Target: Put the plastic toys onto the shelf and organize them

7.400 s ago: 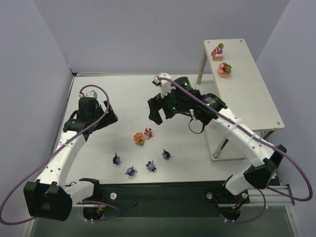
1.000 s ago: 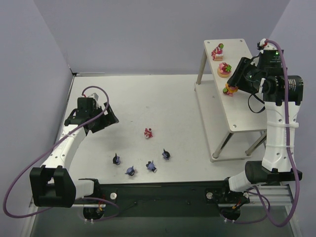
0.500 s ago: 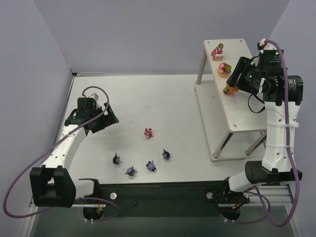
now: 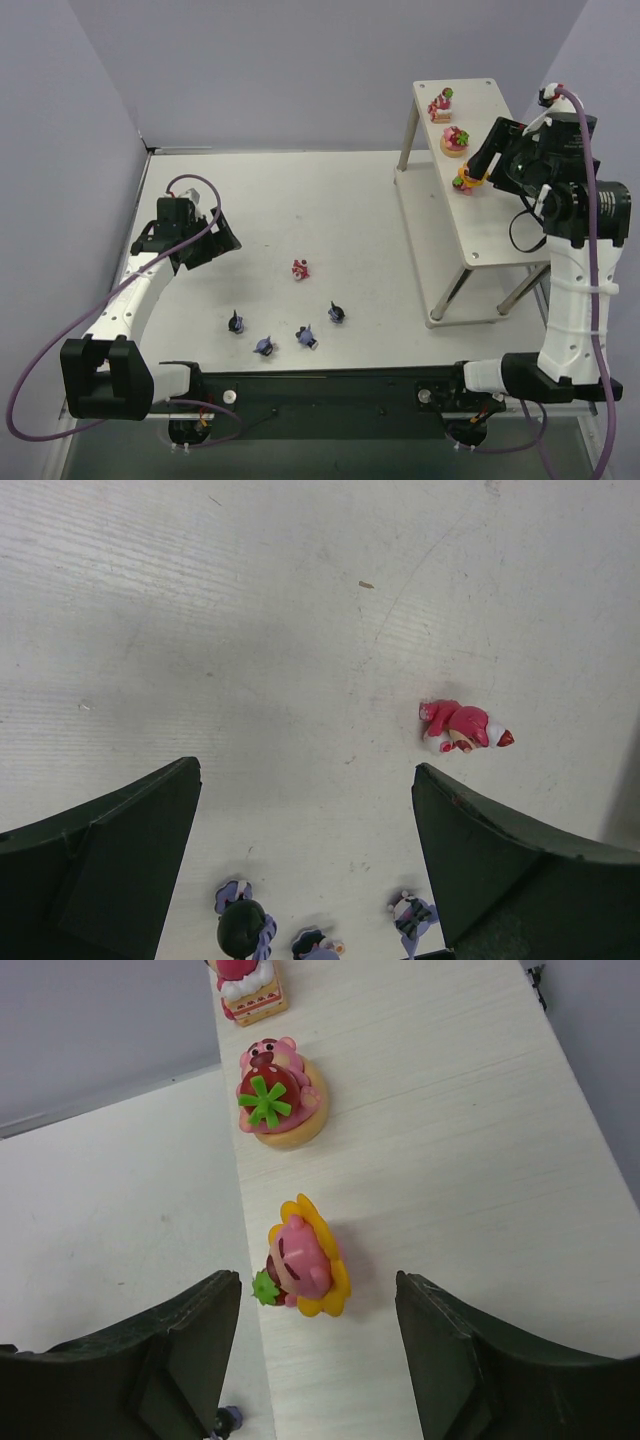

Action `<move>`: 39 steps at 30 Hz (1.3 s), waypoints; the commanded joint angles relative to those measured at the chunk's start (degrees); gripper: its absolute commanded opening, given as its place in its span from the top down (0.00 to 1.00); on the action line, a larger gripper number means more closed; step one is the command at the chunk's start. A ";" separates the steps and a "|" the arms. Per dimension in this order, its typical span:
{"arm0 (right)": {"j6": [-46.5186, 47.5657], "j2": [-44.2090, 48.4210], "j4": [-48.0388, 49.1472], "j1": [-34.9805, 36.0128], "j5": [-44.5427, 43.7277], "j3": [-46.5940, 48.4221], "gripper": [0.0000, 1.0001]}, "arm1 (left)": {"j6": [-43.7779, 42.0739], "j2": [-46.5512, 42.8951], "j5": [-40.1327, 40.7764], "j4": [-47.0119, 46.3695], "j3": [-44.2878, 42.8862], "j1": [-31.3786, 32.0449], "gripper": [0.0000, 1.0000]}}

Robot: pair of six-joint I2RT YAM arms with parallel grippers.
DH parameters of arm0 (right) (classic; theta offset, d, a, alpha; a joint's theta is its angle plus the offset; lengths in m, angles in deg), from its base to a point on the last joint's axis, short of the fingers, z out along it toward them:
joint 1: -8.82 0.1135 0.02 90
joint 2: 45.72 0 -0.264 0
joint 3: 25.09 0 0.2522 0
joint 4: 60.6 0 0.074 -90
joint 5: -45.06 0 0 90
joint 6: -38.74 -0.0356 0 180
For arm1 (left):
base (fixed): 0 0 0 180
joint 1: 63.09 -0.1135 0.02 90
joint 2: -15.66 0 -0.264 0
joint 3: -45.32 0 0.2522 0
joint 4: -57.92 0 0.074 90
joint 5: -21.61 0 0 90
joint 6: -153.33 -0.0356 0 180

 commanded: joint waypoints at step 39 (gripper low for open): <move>18.34 -34.72 39.71 48.73 15.03 -27.61 0.48 | 4.07 2.01 -0.02 -0.72 -2.43 0.07 0.05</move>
